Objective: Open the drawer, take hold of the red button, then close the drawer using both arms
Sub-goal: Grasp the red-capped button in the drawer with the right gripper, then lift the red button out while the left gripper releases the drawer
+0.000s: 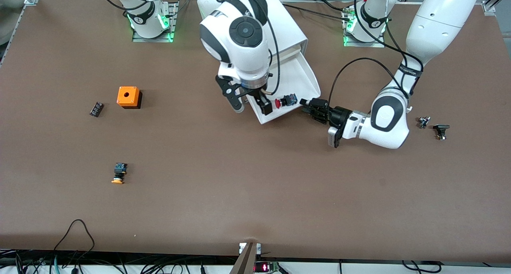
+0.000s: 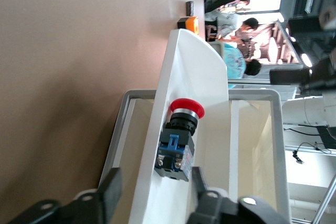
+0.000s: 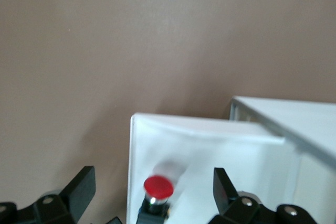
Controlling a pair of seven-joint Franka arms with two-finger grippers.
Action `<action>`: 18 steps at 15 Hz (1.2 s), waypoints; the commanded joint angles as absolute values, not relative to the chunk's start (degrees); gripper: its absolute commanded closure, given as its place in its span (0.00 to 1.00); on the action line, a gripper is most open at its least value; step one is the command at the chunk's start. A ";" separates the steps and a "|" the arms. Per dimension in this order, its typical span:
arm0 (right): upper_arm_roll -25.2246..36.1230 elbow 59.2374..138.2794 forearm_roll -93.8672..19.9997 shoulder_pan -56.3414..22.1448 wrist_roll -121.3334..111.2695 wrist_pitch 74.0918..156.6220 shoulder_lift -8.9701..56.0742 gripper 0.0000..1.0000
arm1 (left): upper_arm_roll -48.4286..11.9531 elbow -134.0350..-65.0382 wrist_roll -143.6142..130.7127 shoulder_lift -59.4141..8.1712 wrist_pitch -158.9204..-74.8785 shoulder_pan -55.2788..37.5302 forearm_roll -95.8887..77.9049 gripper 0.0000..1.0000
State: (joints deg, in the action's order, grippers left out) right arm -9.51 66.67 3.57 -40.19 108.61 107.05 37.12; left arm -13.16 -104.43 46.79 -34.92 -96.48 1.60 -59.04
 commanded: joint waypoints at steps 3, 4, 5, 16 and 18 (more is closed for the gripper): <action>-9.05 59.50 4.57 -44.73 116.36 111.69 44.20 0.01 | -13.36 -98.37 31.58 -28.92 -90.80 3.69 -46.96 0.00; -9.05 59.50 4.57 -45.26 117.32 112.93 45.17 0.01 | -13.27 -96.96 28.86 -28.22 -89.83 4.13 -43.71 0.00; -9.05 59.50 4.57 -45.96 118.29 114.07 45.87 0.01 | -13.27 -95.90 26.04 -27.52 -89.30 4.48 -40.11 0.00; -9.14 59.68 4.57 -48.78 120.50 115.58 49.65 0.09 | -14.33 -88.95 5.54 -22.94 -86.48 3.69 -21.09 0.00; -9.05 59.68 4.57 -49.04 120.24 115.66 49.75 0.28 | -14.50 -88.95 5.54 -22.85 -86.40 3.69 -19.96 0.00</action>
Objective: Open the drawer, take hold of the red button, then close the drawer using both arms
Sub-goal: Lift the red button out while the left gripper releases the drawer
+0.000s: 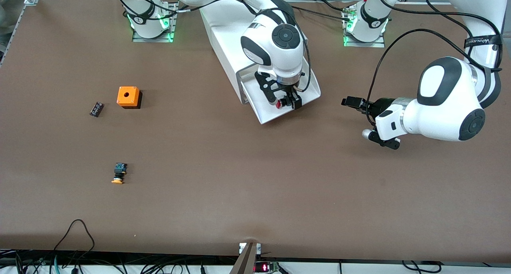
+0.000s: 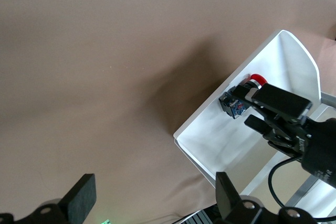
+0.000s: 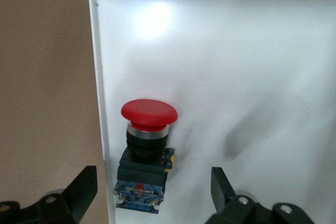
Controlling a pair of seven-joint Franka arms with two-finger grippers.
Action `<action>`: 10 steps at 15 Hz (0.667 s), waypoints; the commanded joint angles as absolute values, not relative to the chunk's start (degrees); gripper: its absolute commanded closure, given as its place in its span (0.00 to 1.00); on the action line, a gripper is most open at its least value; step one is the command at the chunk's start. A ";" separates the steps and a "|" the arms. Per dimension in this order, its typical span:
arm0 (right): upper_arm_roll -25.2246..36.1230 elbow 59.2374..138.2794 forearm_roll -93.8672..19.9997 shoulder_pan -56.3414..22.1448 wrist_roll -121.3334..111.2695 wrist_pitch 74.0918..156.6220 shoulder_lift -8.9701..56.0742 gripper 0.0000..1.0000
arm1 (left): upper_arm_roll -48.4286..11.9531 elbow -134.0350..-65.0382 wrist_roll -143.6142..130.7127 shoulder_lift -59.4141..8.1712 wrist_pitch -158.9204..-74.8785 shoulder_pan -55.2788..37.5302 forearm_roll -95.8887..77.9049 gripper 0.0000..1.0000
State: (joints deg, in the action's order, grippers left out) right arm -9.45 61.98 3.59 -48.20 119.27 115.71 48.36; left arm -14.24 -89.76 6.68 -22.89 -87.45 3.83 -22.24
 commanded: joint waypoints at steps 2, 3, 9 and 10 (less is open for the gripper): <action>-9.05 59.68 4.57 -49.04 119.71 115.58 49.66 0.73 | -14.68 -88.95 5.45 -22.85 -86.13 3.60 -19.08 0.00; -9.05 59.59 4.57 -49.04 119.62 115.58 49.57 0.95 | -14.85 -88.95 5.36 -22.76 -85.35 3.26 -17.85 0.00; -9.23 58.45 4.39 -47.56 111.90 114.52 48.43 1.00 | -15.12 -86.40 -1.03 -22.41 -84.38 0.71 -16.08 0.00; -9.32 58.10 4.31 -47.03 109.54 114.52 48.43 1.00 | -15.03 -86.22 -4.10 -22.41 -84.64 0.36 -16.00 0.00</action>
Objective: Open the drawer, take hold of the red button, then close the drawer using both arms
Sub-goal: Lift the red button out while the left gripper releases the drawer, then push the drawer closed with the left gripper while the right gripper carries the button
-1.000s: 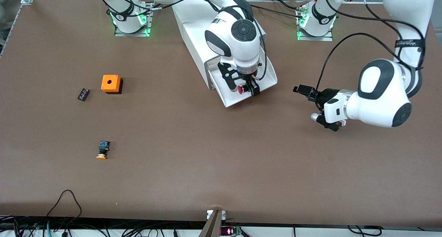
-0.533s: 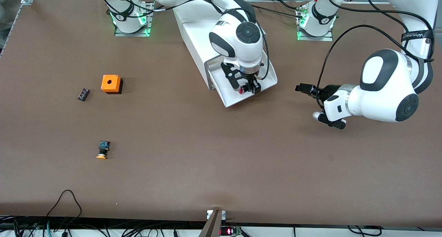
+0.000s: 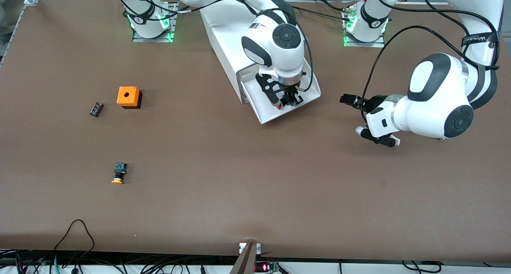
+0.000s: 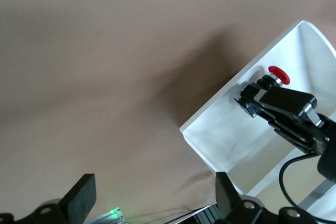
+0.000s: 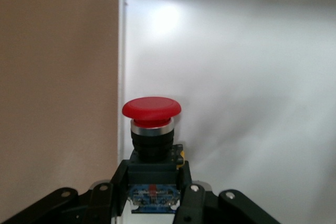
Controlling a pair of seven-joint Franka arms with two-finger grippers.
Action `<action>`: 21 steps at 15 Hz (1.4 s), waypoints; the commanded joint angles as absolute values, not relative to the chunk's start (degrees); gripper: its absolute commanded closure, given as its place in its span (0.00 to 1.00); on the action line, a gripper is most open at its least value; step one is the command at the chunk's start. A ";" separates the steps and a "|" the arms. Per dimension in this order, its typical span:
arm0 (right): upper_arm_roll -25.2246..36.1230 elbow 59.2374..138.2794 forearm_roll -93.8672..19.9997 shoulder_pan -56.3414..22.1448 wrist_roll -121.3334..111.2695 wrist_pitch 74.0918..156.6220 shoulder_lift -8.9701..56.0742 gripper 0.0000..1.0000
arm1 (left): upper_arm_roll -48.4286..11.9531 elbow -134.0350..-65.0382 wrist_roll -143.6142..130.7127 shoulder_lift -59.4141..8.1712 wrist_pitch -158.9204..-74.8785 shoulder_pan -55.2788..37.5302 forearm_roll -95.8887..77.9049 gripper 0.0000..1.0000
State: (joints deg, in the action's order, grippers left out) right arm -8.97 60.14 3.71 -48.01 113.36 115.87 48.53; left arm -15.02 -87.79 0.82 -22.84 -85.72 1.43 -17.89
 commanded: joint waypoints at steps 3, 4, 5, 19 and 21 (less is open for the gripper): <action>-9.58 56.87 3.78 -44.74 101.89 114.43 48.34 1.00 | -15.03 -86.66 -13.59 -22.50 -87.97 -0.61 -16.08 0.00; -9.58 56.17 3.61 -43.87 99.60 114.43 48.34 1.00 | -15.03 -86.83 -17.45 -22.59 -89.11 -1.05 -16.08 0.00; -9.67 55.64 3.52 -42.90 97.14 114.26 48.08 1.00 | -14.94 -87.18 -21.32 -22.67 -90.51 -1.92 -16.08 0.00; -14.15 55.81 1.32 -21.29 49.52 105.21 45.35 1.00 | -14.77 -99.93 -49.30 -26.01 -118.56 -13.71 -5.11 0.00; -14.06 55.99 0.62 -18.21 42.39 105.03 45.35 1.00 | -14.77 -100.02 -50.88 -26.80 -118.92 -14.85 -4.83 0.00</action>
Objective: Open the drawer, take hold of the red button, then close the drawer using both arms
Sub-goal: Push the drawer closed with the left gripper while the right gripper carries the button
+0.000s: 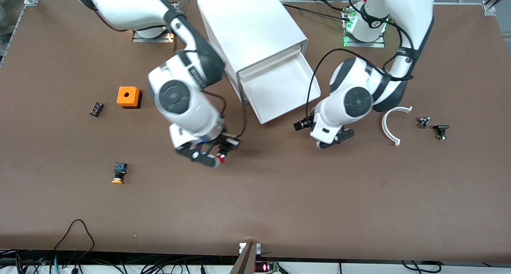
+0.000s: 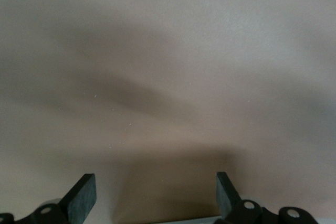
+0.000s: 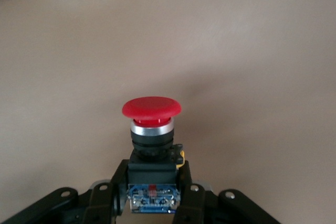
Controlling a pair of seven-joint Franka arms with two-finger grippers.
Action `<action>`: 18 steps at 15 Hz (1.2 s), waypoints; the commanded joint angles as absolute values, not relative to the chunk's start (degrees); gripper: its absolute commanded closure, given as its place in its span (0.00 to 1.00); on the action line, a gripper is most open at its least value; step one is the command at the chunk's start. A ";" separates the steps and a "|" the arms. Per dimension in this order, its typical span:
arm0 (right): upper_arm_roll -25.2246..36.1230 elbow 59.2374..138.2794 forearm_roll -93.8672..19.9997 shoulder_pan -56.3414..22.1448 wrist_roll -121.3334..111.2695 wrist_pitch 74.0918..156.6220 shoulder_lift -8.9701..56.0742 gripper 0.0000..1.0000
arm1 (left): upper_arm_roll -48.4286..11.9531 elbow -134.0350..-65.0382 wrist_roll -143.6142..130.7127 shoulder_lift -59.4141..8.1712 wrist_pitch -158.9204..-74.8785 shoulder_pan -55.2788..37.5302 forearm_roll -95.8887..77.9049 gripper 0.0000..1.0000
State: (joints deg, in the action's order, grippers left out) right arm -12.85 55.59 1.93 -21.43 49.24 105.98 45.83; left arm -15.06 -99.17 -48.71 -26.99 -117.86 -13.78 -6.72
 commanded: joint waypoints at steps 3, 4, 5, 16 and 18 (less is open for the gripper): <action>-14.06 56.77 0.62 -13.99 33.69 105.03 45.35 1.00 | -14.94 -101.85 -52.56 -26.63 -118.92 -16.34 -4.92 0.00; -14.06 57.73 0.62 -12.41 30.27 105.03 45.35 1.00 | -15.38 -102.21 -52.65 -26.63 -118.92 -16.78 -4.92 0.00; -14.06 58.61 0.53 -10.91 26.84 105.03 45.35 1.00 | -15.73 -103.00 -52.82 -26.63 -119.00 -16.96 -5.01 0.00; -12.31 76.54 4.83 0.26 8.70 118.81 45.97 1.00 | -24.60 -106.78 -56.78 -25.93 -117.95 -16.08 -5.98 0.00; -11.95 78.57 5.01 1.23 8.61 121.45 46.93 1.00 | -25.39 -107.14 -56.87 -25.93 -117.25 -16.08 -7.20 0.00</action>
State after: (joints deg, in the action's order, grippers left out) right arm -11.80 74.80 4.08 0.09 9.16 118.55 47.72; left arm -24.07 -105.53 -56.12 -27.20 -118.07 -16.75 -6.65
